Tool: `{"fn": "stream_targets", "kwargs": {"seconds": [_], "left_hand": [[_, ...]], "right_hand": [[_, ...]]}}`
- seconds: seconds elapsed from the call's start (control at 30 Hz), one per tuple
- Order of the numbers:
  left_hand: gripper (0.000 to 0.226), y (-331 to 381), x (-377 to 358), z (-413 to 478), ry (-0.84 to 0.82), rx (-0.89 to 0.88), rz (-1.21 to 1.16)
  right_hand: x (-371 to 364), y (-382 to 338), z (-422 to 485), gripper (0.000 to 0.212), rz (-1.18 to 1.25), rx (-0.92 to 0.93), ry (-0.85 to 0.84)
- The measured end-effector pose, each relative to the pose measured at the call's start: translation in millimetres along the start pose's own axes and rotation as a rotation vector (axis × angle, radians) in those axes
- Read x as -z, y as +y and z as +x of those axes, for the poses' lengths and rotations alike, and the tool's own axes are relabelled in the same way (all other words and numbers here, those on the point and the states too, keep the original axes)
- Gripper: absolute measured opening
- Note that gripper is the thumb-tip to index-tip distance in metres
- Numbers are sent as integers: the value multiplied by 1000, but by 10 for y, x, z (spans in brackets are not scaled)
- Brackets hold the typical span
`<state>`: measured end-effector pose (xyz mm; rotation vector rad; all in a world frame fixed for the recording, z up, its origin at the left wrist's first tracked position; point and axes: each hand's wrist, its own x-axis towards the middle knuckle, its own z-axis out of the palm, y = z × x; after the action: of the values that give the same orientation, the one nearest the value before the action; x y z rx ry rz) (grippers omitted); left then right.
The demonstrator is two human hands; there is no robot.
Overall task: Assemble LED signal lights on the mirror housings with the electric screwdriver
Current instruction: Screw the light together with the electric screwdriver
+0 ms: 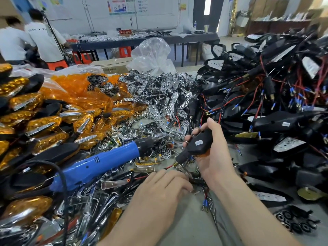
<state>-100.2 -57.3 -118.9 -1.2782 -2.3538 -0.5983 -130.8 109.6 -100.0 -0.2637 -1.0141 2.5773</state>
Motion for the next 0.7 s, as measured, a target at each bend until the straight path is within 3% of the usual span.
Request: {"fn": "stream_targets", "kwargs": {"seconds": [0.13, 0.37, 0.5, 0.7], "left_hand": [[25, -18, 85, 12, 116, 186, -236], [17, -42, 117, 37, 288, 481, -440], [5, -45, 144, 59, 336, 442, -389], [22, 0, 205, 108, 424, 419, -420]], "right_hand": [[-32, 28, -49, 40, -21, 9, -87], [-101, 75, -145, 38, 36, -42, -199], [-110, 60, -171, 34, 31, -67, -211], [-102, 5, -193, 24, -23, -47, -242]]}}
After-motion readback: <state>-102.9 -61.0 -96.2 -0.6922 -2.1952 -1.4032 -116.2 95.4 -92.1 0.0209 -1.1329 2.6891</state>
